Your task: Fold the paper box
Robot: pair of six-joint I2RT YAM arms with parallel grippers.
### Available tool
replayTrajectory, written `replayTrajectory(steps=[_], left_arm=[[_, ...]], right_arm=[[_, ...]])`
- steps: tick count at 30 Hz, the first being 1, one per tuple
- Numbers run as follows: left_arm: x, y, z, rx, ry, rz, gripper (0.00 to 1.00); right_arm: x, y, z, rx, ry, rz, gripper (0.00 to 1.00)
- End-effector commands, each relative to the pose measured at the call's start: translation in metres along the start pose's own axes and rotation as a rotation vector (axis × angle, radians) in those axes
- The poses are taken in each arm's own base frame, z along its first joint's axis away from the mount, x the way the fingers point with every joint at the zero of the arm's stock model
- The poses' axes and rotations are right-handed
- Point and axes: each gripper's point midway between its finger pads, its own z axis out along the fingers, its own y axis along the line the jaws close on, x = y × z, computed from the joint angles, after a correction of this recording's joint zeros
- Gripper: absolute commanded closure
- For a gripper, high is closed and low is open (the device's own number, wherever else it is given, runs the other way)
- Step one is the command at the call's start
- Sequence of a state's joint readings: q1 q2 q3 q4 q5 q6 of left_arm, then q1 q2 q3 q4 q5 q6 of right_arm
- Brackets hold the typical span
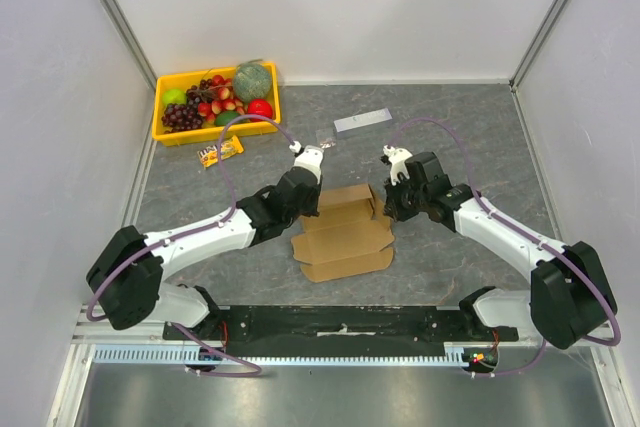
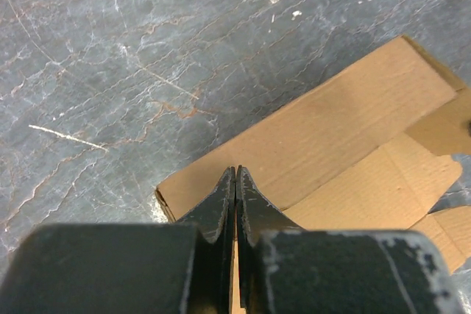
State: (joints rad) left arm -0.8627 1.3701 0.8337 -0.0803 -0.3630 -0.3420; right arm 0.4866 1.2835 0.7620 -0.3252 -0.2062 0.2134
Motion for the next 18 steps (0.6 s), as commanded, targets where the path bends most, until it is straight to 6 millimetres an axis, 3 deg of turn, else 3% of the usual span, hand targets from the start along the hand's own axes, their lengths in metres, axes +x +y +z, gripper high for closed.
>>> replayTrajectory(steps=[1,8,18], left_arm=[[0.01,-0.001,0.0,0.038,0.028,0.006,0.96],[0.024,0.002,-0.003,0.04,0.051,0.001,0.97],[0.026,0.003,-0.013,0.062,0.044,-0.018,0.98]], right_arm=[[-0.012,0.012,-0.008,-0.034,-0.019,0.009,0.96],[-0.009,0.018,-0.006,-0.046,-0.009,0.021,0.93],[-0.012,0.027,-0.003,-0.084,-0.025,0.068,0.85]])
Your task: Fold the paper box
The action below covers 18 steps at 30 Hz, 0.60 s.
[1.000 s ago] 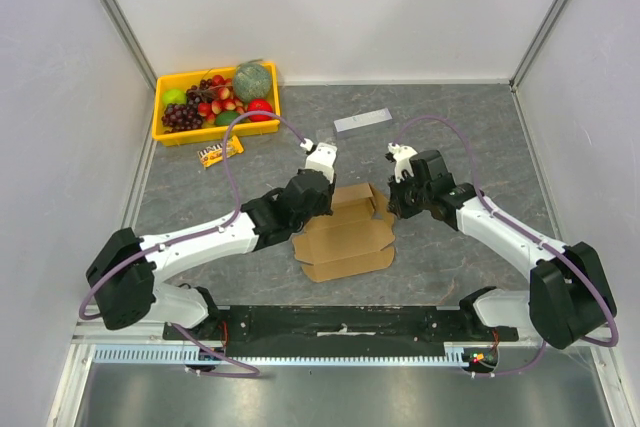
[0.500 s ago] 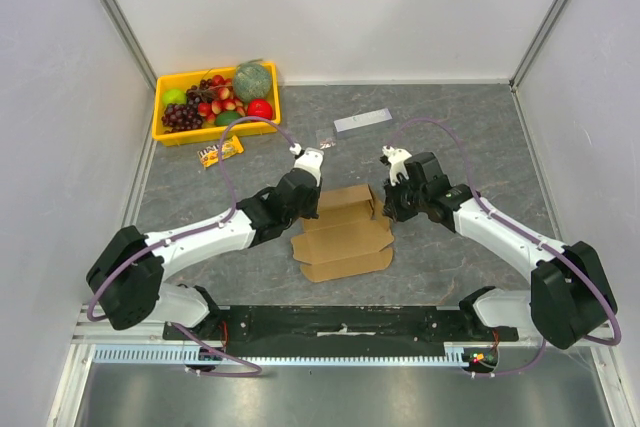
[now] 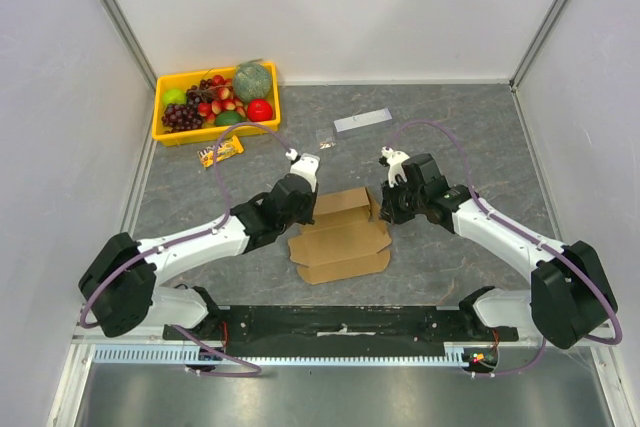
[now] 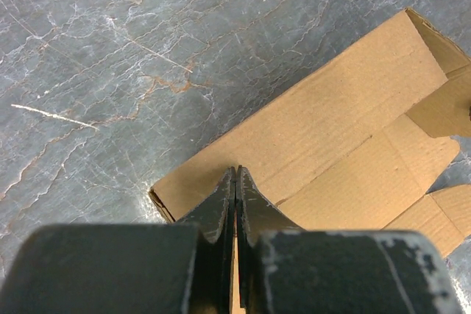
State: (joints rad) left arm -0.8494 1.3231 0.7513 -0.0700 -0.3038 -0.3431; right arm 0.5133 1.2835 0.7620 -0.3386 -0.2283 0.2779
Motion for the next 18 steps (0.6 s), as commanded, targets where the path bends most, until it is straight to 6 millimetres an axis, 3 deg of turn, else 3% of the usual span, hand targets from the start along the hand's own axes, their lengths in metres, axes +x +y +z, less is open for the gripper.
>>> replayTrajectory(steps=[1,18], left_arm=[[0.003,-0.003,-0.007,0.029,0.002,-0.021,0.98],[0.007,-0.004,-0.02,0.06,0.0,-0.054,0.98]], right_arm=[[-0.017,0.015,-0.003,-0.055,-0.048,0.023,0.85],[-0.005,0.03,0.009,-0.15,-0.053,0.062,0.7]])
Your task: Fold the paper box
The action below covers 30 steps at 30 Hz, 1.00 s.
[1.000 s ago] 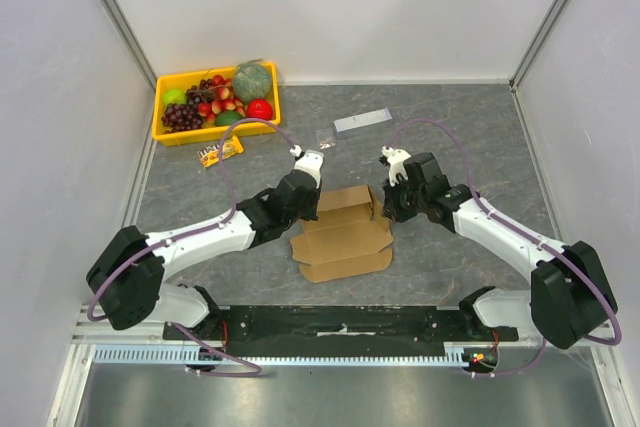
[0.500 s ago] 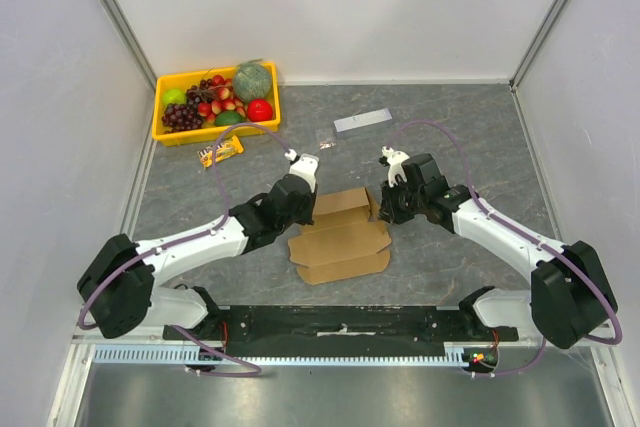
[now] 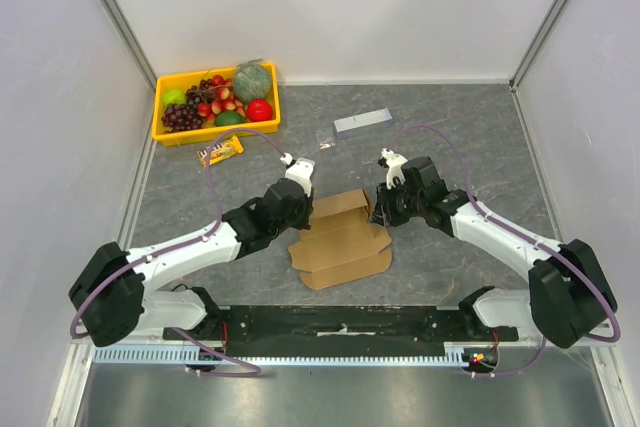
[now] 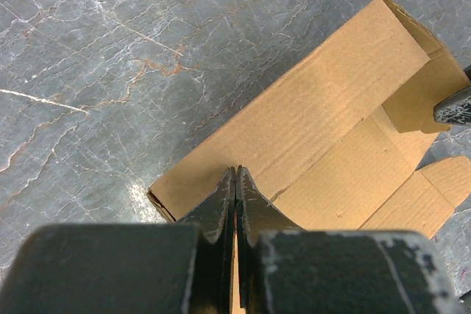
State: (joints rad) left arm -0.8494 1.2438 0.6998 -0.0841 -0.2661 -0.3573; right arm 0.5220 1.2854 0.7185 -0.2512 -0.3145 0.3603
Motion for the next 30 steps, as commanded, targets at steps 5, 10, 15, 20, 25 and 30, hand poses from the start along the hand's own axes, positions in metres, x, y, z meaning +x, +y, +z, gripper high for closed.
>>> replayTrajectory(steps=[5,10,15,20,25,30], left_arm=[[0.002,-0.003,-0.006,0.019,0.004,-0.036,0.98],[0.0,-0.003,-0.008,0.018,0.0,-0.035,0.98],[0.0,-0.001,-0.009,0.012,-0.001,-0.035,0.98],[0.001,0.002,-0.009,0.0,0.002,-0.03,0.98],[0.004,0.003,-0.009,-0.004,0.009,-0.024,0.98],[0.005,0.002,-0.009,0.002,0.011,-0.025,0.98]], right_arm=[[-0.005,0.016,0.006,-0.095,-0.039,-0.007,0.63],[-0.004,0.02,0.01,-0.134,-0.044,-0.026,0.54],[-0.006,0.025,0.011,-0.17,-0.054,-0.059,0.45],[-0.014,0.027,0.004,-0.164,-0.083,-0.088,0.41],[-0.029,0.026,-0.01,-0.121,-0.112,-0.114,0.39],[-0.046,0.023,-0.027,-0.076,-0.162,-0.125,0.39]])
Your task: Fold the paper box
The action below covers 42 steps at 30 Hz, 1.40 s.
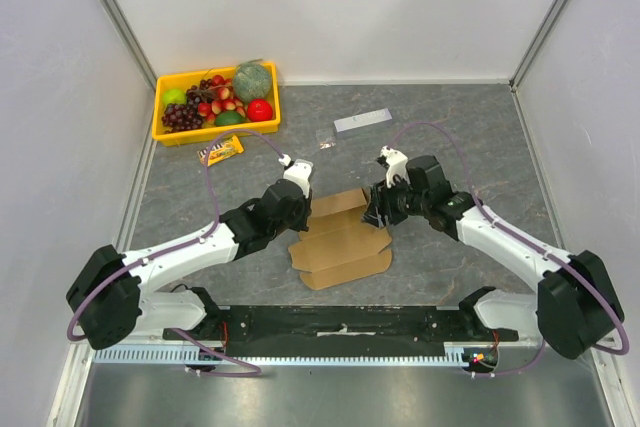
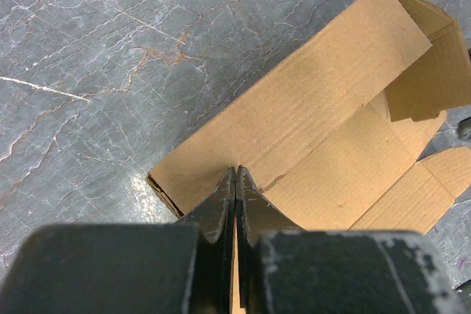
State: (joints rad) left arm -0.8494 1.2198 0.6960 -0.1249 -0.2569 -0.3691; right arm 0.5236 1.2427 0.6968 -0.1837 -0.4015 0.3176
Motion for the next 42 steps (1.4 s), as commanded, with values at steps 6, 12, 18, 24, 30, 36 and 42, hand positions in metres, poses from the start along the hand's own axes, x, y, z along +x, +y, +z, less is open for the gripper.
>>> replayTrajectory(steps=[6,12,18,24,30,36,42], left_arm=[[0.0,0.0,-0.004,0.005,-0.009,-0.018,0.98],[0.001,-0.001,-0.005,0.015,-0.01,-0.026,0.98],[0.002,-0.002,-0.006,0.02,-0.01,-0.024,0.98],[0.001,-0.002,-0.006,0.022,-0.01,-0.028,0.98],[0.0,-0.004,-0.005,0.026,-0.009,-0.024,0.98],[0.0,-0.006,-0.005,0.032,-0.005,-0.024,0.98],[0.001,-0.005,-0.004,0.031,-0.004,-0.026,0.98]], right_arm=[[-0.068,-0.011,-0.042,0.156,-0.212,-0.043,0.37],[-0.073,-0.069,-0.058,0.485,-0.225,0.053,0.36],[-0.054,-0.098,-0.039,0.575,-0.075,0.025,0.37],[-0.04,-0.092,-0.014,0.46,-0.041,-0.049,0.44],[-0.021,-0.085,0.0,0.37,0.0,-0.076,0.45],[-0.008,-0.073,0.013,0.266,-0.021,-0.081,0.39],[-0.004,-0.063,0.021,0.187,-0.046,-0.096,0.37]])
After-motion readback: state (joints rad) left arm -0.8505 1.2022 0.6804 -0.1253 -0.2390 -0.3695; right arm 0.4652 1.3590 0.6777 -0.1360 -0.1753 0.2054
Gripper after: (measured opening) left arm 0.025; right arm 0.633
